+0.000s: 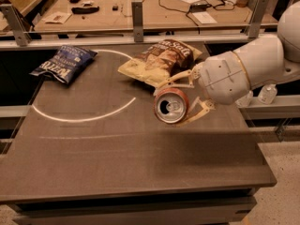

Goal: Knock coke can over

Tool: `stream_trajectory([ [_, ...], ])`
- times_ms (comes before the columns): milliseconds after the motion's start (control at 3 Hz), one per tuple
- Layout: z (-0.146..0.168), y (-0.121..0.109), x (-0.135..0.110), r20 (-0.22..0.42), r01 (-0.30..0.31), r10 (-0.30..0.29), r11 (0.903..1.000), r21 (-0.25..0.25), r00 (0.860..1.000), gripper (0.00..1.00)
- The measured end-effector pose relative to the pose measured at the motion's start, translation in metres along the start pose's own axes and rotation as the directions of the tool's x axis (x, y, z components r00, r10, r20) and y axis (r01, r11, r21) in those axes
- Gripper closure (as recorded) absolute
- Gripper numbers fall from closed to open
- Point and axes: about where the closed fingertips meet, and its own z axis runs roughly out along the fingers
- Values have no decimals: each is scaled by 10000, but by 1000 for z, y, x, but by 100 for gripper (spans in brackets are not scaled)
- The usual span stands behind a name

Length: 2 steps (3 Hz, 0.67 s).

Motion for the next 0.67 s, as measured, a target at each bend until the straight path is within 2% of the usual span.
stream_trajectory([
  [333,0,0,0,1,1,-1,10000,-1,10000,100],
  [667,-1,5,0,-787,1004,-1011,9949,-133,9918,100],
])
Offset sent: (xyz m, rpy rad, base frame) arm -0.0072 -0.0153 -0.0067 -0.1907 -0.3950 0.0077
